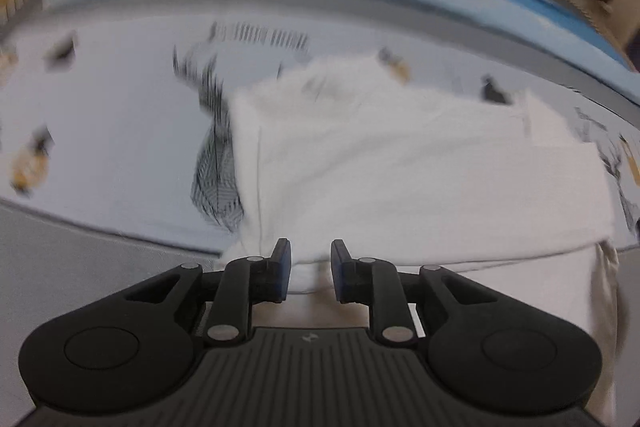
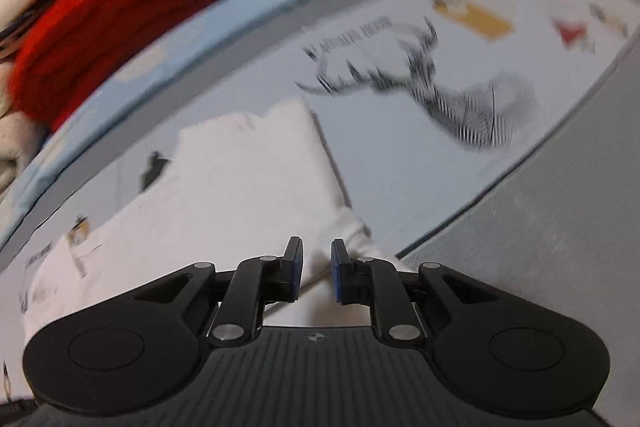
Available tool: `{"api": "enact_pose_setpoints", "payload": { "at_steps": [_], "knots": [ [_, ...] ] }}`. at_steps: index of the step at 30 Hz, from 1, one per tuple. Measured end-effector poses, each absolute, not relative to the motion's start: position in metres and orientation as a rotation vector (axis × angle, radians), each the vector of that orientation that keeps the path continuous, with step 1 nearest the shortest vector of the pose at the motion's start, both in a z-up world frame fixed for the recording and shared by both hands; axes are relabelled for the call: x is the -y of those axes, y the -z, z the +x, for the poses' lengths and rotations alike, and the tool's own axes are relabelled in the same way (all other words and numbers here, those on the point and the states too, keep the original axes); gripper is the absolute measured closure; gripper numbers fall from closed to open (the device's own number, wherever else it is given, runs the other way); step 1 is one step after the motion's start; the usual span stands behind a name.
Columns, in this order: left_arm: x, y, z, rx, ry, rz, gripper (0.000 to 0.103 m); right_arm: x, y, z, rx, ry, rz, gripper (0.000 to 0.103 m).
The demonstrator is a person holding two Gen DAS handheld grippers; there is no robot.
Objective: Fold small clothes
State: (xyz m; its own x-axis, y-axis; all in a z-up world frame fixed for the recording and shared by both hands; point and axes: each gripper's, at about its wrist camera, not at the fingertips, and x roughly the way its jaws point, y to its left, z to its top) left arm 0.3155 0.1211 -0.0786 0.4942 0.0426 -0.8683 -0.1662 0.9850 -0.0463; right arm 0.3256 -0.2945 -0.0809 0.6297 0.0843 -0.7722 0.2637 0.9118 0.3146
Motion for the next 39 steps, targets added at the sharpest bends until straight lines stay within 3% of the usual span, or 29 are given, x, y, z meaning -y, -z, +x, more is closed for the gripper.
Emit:
{"api": "enact_pose_setpoints", "payload": {
  "at_steps": [4, 6, 12, 20, 31, 39],
  "knots": [
    [-0.1, 0.032, 0.258, -0.909, -0.141, -0.08, 0.077, 0.299, 0.037, 0.284, -0.79, 0.051, 0.373, 0.086],
    [-0.092, 0.016, 0.222, -0.845, -0.134, -0.097, 0.07, 0.303, 0.019, 0.255, -0.748, 0.03, 0.36, 0.081],
    [-0.069, 0.019, 0.116, -0.748, -0.1, -0.031, 0.069, 0.32, -0.004, 0.154, -0.695, -0.024, 0.276, 0.077],
    [-0.092, 0.075, 0.038, -0.867, -0.131, -0.172, 0.069, 0.353, 0.04, 0.065, -0.799, 0.046, 0.308, 0.076],
    [-0.16, 0.131, 0.017, -1.057, -0.174, -0.558, 0.069, 0.368, 0.097, 0.055, -0.998, 0.067, 0.342, 0.071],
    [-0.149, 0.139, 0.018, -1.101, -0.175, -0.478, 0.069, 0.376, 0.122, 0.069, -1.059, 0.13, 0.292, 0.069]
  ]
}}
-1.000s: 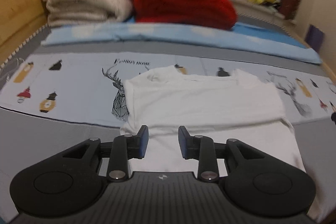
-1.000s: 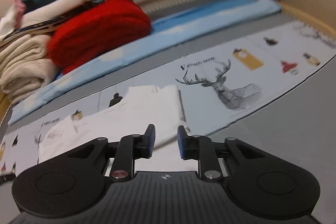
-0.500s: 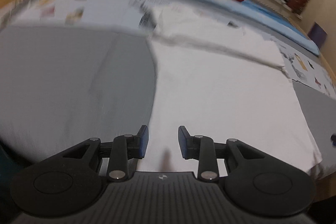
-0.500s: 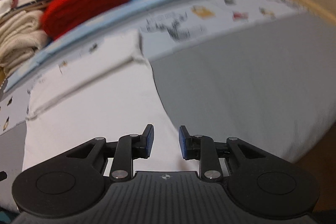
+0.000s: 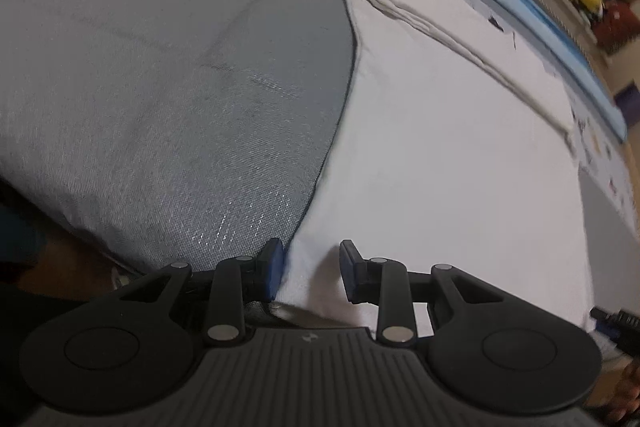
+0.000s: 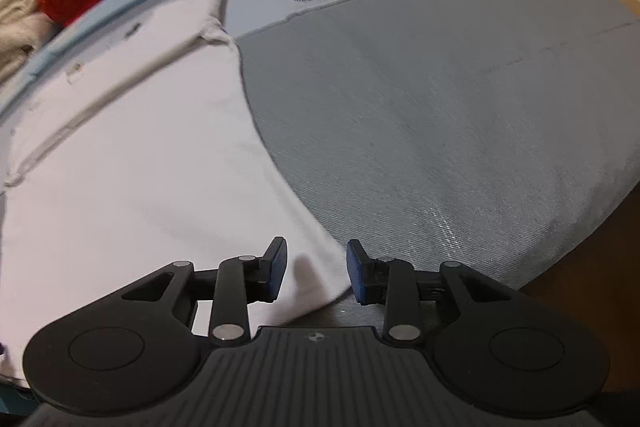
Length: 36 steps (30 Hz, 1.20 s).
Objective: Fold small clothes
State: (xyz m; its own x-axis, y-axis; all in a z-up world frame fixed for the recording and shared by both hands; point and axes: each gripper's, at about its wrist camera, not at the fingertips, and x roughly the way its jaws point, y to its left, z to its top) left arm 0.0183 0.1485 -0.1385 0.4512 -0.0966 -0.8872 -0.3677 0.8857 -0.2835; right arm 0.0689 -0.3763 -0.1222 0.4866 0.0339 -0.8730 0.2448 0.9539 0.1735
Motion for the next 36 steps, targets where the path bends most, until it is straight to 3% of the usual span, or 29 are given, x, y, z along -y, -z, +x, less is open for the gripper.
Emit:
{"api": "enact_pose_setpoints", "payload": {
  "at_steps": [7, 12, 20, 22, 25, 26, 27, 28, 29, 36],
  "knots": [
    [-0.139, 0.14, 0.016, -1.096, -0.194, -0.366, 0.073, 0.378, 0.134, 0.074, -1.103, 0.124, 0.259, 0.067],
    [-0.13, 0.141, 0.017, -1.092, -0.176, -0.293, 0.092, 0.386, 0.135, 0.073, -1.084, 0.141, 0.297, 0.068],
    [-0.138, 0.142, 0.015, -1.106, -0.173, -0.367, 0.089, 0.396, 0.137, 0.076, -1.078, 0.171, 0.34, 0.067],
    [-0.135, 0.141, 0.015, -1.106, -0.17, -0.342, 0.089, 0.392, 0.14, 0.08, -1.088, 0.144, 0.323, 0.059],
    [-0.13, 0.141, 0.016, -1.104, -0.163, -0.303, 0.093, 0.386, 0.141, 0.083, -1.084, 0.12, 0.282, 0.057],
    [-0.129, 0.141, 0.016, -1.102, -0.159, -0.293, 0.097, 0.385, 0.141, 0.083, -1.083, 0.117, 0.278, 0.058],
    [-0.128, 0.14, 0.016, -1.098, -0.157, -0.288, 0.097, 0.383, 0.14, 0.081, -1.083, 0.108, 0.274, 0.07],
    [-0.128, 0.139, 0.015, -1.095, -0.157, -0.289, 0.097, 0.381, 0.14, 0.081, -1.085, 0.088, 0.273, 0.09],
    [-0.13, 0.139, 0.014, -1.095, -0.157, -0.298, 0.097, 0.379, 0.138, 0.078, -1.085, 0.071, 0.276, 0.096],
    [-0.134, 0.143, 0.013, -1.123, -0.154, -0.349, 0.093, 0.382, 0.138, 0.075, -1.091, 0.06, 0.306, 0.096]
  ]
}}
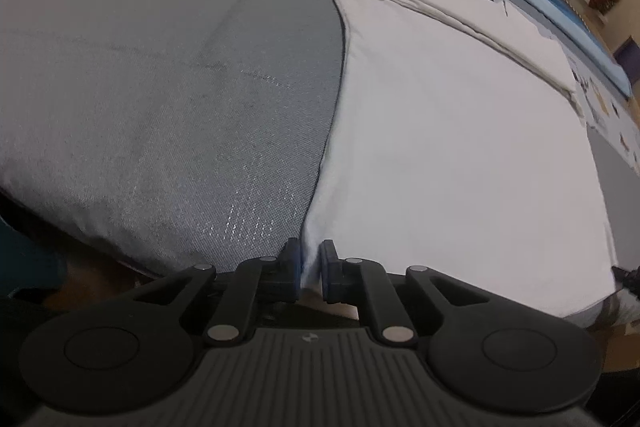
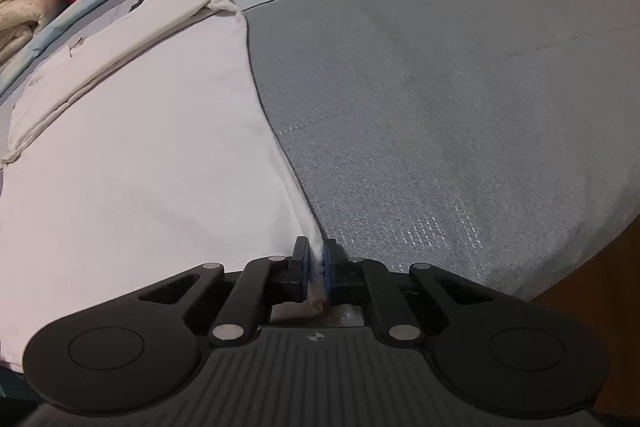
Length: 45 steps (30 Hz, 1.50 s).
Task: Fold small clothes
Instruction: 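Grasp the hem with both grippers and fold it toward the collar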
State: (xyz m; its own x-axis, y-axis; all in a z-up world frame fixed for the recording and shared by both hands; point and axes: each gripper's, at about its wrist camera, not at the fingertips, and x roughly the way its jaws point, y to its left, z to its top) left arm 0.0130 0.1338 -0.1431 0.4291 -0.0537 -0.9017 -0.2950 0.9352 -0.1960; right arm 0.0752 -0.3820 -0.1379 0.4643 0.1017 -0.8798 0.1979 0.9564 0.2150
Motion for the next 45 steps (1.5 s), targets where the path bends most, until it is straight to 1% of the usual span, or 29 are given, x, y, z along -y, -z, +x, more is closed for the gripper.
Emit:
{"api": "enact_pose_setpoints", "payload": {
  "at_steps": [2, 4, 6, 10, 18, 23, 25, 27, 29, 32, 34, 37, 41, 45],
  "knots": [
    [-0.13, 0.142, 0.013, -1.121, -0.153, -0.322, 0.093, 0.38, 0.138, 0.076, -1.091, 0.061, 0.293, 0.096],
    [-0.128, 0.142, 0.013, -1.116, -0.153, -0.301, 0.096, 0.379, 0.137, 0.076, -1.092, 0.061, 0.287, 0.095],
    [-0.127, 0.138, 0.012, -1.104, -0.156, -0.291, 0.097, 0.38, 0.135, 0.075, -1.081, 0.065, 0.293, 0.097],
    [-0.129, 0.116, 0.011, -1.066, -0.145, -0.305, 0.098, 0.387, 0.11, 0.066, -0.997, 0.053, 0.37, 0.098],
    [-0.117, 0.018, -0.004, -0.915, -0.001, -0.215, 0.098, 0.394, 0.021, 0.029, -0.761, -0.076, 0.447, 0.099],
    [-0.12, -0.057, -0.053, -0.809, 0.127, -0.145, 0.098, 0.408, -0.03, -0.016, -0.632, -0.16, 0.462, 0.099],
    [-0.128, -0.084, -0.078, -0.766, 0.154, -0.174, 0.098, 0.421, -0.053, -0.043, -0.588, -0.19, 0.48, 0.099],
    [-0.139, -0.1, -0.094, -0.732, 0.163, -0.223, 0.098, 0.434, -0.074, -0.068, -0.531, -0.218, 0.497, 0.099],
    [-0.149, -0.1, -0.094, -0.731, 0.157, -0.28, 0.098, 0.441, -0.087, -0.08, -0.487, -0.224, 0.486, 0.099],
    [-0.158, -0.082, -0.062, -0.765, 0.141, -0.317, 0.098, 0.448, -0.08, -0.062, -0.516, -0.205, 0.501, 0.099],
    [-0.166, -0.066, -0.028, -0.798, 0.126, -0.325, 0.098, 0.448, -0.064, -0.03, -0.58, -0.163, 0.499, 0.099],
    [-0.181, -0.029, 0.036, -0.867, 0.089, -0.342, 0.098, 0.439, -0.039, 0.022, -0.652, -0.128, 0.484, 0.099],
    [-0.181, 0.023, 0.122, -0.973, 0.056, -0.269, 0.098, 0.424, 0.008, 0.109, -0.79, -0.067, 0.425, 0.099],
    [-0.182, 0.066, 0.162, -1.019, 0.05, -0.258, 0.097, 0.401, 0.052, 0.167, -0.902, -0.034, 0.335, 0.099]
  ]
}}
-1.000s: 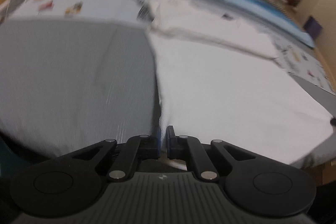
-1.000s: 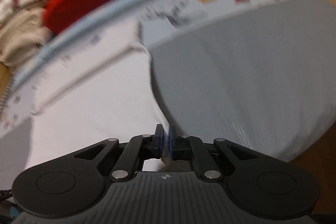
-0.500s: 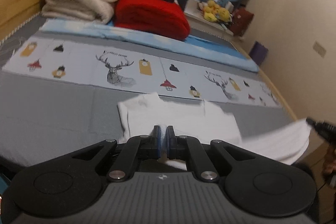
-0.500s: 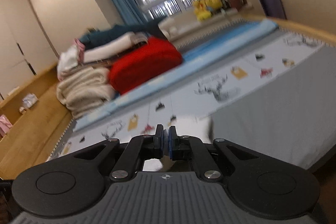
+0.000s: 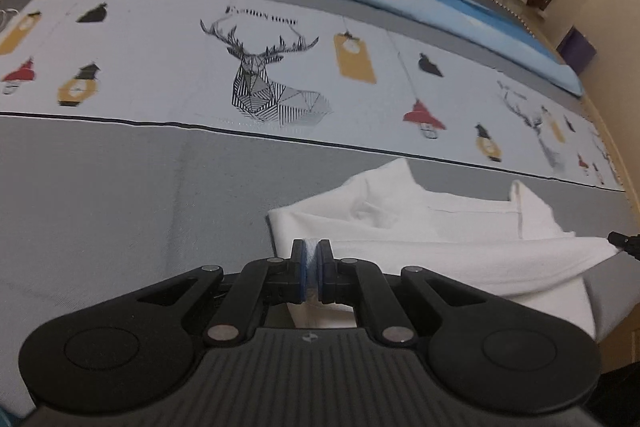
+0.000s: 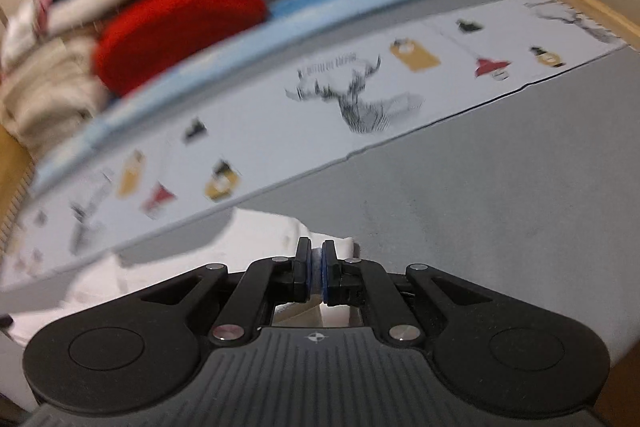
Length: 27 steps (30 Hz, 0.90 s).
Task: Fold small clothes
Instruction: 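Grasp the hem with both grippers and fold it toward the collar, then open both grippers and lift them off the folded hem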
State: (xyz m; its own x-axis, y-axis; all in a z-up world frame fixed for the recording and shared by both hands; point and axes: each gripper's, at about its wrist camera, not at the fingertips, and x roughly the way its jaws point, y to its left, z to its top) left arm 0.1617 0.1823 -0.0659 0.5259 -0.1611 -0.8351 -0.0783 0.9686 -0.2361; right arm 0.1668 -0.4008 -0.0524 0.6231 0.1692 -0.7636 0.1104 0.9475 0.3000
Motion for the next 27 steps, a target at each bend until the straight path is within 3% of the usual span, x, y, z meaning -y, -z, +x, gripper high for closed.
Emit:
{"api": "enact_pose_setpoints", "payload": {
  "at_steps": [4, 6, 8, 10, 13, 27],
  "knots": [
    [-0.199, 0.066, 0.169, -0.978, -0.003, -0.384, 0.093, 0.4, 0.079, 0.186, -0.964, -0.018, 0.356, 0.098],
    [-0.202, 0.057, 0.168, -0.934, -0.001, -0.364, 0.077, 0.405, 0.07, 0.186, -0.906, 0.035, 0.381, 0.098],
    [-0.204, 0.058, 0.164, -0.946, -0.019, -0.322, 0.069, 0.413, 0.05, 0.179, -0.782, 0.059, 0.392, 0.095],
    [-0.205, 0.066, 0.161, -1.009, -0.032, -0.29, 0.069, 0.419, 0.043, 0.17, -0.737, 0.043, 0.397, 0.09],
    [-0.204, 0.077, 0.156, -1.053, -0.027, -0.267, 0.069, 0.415, 0.061, 0.167, -0.861, 0.005, 0.37, 0.077],
    [-0.183, 0.102, 0.185, -1.1, -0.014, -0.244, 0.064, 0.366, 0.098, 0.202, -0.979, -0.082, 0.14, 0.07]
  ]
}}
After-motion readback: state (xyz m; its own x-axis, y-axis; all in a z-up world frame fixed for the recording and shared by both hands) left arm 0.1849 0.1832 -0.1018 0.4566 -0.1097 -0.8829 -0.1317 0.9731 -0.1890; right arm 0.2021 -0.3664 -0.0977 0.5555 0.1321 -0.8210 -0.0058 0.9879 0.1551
